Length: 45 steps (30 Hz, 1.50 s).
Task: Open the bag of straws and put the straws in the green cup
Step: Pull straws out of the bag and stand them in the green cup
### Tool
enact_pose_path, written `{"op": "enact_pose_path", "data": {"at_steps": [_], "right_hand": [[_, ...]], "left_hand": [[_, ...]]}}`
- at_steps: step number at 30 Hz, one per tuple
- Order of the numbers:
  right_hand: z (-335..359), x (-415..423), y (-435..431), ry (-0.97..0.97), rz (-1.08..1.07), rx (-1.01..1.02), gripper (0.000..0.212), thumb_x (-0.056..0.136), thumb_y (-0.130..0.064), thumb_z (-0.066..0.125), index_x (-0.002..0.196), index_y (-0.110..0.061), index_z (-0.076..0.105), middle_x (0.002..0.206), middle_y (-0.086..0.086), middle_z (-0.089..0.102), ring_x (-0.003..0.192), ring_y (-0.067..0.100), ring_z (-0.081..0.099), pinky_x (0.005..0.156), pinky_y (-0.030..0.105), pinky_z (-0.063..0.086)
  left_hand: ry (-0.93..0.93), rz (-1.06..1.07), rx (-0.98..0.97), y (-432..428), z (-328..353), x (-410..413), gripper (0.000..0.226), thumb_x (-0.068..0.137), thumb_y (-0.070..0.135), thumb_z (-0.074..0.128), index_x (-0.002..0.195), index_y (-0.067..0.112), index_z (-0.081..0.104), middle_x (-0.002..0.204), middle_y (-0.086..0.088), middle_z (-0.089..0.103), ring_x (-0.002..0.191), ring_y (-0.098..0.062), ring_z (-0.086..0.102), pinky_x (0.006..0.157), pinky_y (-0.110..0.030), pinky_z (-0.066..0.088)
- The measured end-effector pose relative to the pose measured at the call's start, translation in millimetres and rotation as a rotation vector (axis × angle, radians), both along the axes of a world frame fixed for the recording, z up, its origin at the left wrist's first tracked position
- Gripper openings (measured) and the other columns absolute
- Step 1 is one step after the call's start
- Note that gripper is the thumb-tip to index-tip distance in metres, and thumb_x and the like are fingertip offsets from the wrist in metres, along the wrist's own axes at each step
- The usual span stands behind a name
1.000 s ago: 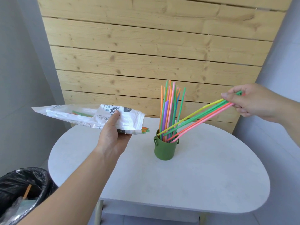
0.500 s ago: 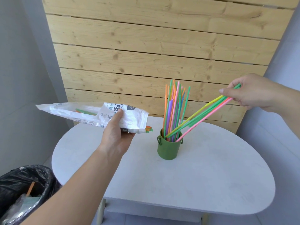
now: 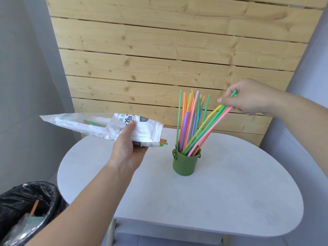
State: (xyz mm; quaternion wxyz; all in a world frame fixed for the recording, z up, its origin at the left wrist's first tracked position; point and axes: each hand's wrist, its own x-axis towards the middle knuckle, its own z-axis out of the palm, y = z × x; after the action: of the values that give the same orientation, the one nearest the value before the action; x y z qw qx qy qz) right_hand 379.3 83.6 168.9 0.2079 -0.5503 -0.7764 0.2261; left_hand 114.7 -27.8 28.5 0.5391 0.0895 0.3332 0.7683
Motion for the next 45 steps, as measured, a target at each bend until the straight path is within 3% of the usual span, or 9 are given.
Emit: {"op": "enact_pose_path", "data": {"at_steps": [6, 11, 20, 26, 32, 37, 41, 45], "right_hand": [[5, -28, 13, -0.054, 0.036, 0.003, 0.028, 0.091, -0.030, 0.070, 0.086, -0.004, 0.062, 0.056, 0.009, 0.052, 0.042, 0.020, 0.033, 0.036, 0.019, 0.027], [4, -47, 26, -0.164, 0.064, -0.007, 0.029, 0.094, -0.033, 0.064, 0.086, -0.005, 0.060, 0.062, 0.009, 0.060, 0.045, 0.019, 0.040, 0.039, 0.020, 0.032], [-5, -69, 34, -0.267, 0.050, 0.066, 0.039, 0.093, -0.044, 0.062, 0.086, -0.006, 0.061, 0.062, 0.010, 0.063, 0.047, 0.020, 0.055, 0.044, 0.024, 0.046], [-9, -71, 30, -0.243, 0.024, 0.153, 0.039, 0.089, -0.048, 0.066, 0.105, -0.013, 0.058, 0.065, 0.010, 0.069, 0.048, 0.022, 0.063, 0.042, 0.024, 0.052], [-18, -70, 30, -0.139, 0.019, 0.163, 0.039, 0.089, -0.049, 0.066, 0.108, -0.017, 0.056, 0.075, 0.012, 0.072, 0.061, 0.028, 0.074, 0.052, 0.036, 0.061], [-25, -71, 29, -0.105, 0.025, 0.229, 0.035, 0.090, -0.048, 0.064, 0.110, -0.021, 0.056, 0.085, 0.004, 0.068, 0.064, 0.025, 0.072, 0.051, 0.033, 0.058], [-28, -70, 31, -0.082, -0.002, 0.366, 0.049, 0.086, -0.049, 0.070, 0.125, -0.024, 0.057, 0.111, 0.001, 0.061, 0.092, 0.019, 0.057, 0.074, 0.031, 0.043], [-26, -69, 29, 0.022, 0.000, 0.435, 0.063, 0.079, -0.050, 0.077, 0.131, -0.022, 0.055, 0.119, 0.001, 0.057, 0.101, 0.017, 0.053, 0.081, 0.029, 0.039]], "left_hand": [[0.002, 0.001, -0.010, 0, 0, -1, 0.014, 0.101, 0.021, 0.062, 0.103, 0.010, 0.070, 0.092, -0.005, 0.078, 0.088, -0.022, 0.075, 0.085, -0.043, 0.061], [0.004, 0.003, -0.002, 1, -2, -3, 0.014, 0.101, 0.021, 0.062, 0.102, 0.009, 0.070, 0.087, -0.004, 0.080, 0.090, -0.023, 0.076, 0.093, -0.048, 0.058], [-0.018, 0.008, 0.014, 1, -2, -6, 0.016, 0.101, 0.020, 0.063, 0.110, 0.009, 0.070, 0.116, -0.010, 0.077, 0.110, -0.027, 0.073, 0.095, -0.048, 0.057], [-0.025, -0.001, 0.030, 1, -2, -7, 0.018, 0.101, 0.020, 0.062, 0.113, 0.009, 0.070, 0.125, -0.010, 0.074, 0.115, -0.027, 0.071, 0.097, -0.048, 0.057], [-0.030, -0.004, 0.017, 0, 0, -6, 0.017, 0.101, 0.020, 0.063, 0.112, 0.009, 0.070, 0.122, -0.012, 0.075, 0.114, -0.027, 0.072, 0.100, -0.050, 0.055], [-0.029, -0.002, 0.017, 0, 0, -5, 0.016, 0.100, 0.020, 0.063, 0.110, 0.009, 0.069, 0.114, -0.011, 0.075, 0.113, -0.028, 0.072, 0.099, -0.050, 0.055], [-0.022, -0.002, 0.014, -1, 2, -5, 0.013, 0.101, 0.020, 0.062, 0.102, 0.009, 0.069, 0.098, -0.008, 0.076, 0.096, -0.025, 0.073, 0.082, -0.044, 0.059], [-0.025, 0.001, 0.020, -1, 3, -5, 0.014, 0.101, 0.020, 0.063, 0.104, 0.009, 0.070, 0.101, -0.008, 0.077, 0.101, -0.026, 0.074, 0.087, -0.045, 0.059]]}}
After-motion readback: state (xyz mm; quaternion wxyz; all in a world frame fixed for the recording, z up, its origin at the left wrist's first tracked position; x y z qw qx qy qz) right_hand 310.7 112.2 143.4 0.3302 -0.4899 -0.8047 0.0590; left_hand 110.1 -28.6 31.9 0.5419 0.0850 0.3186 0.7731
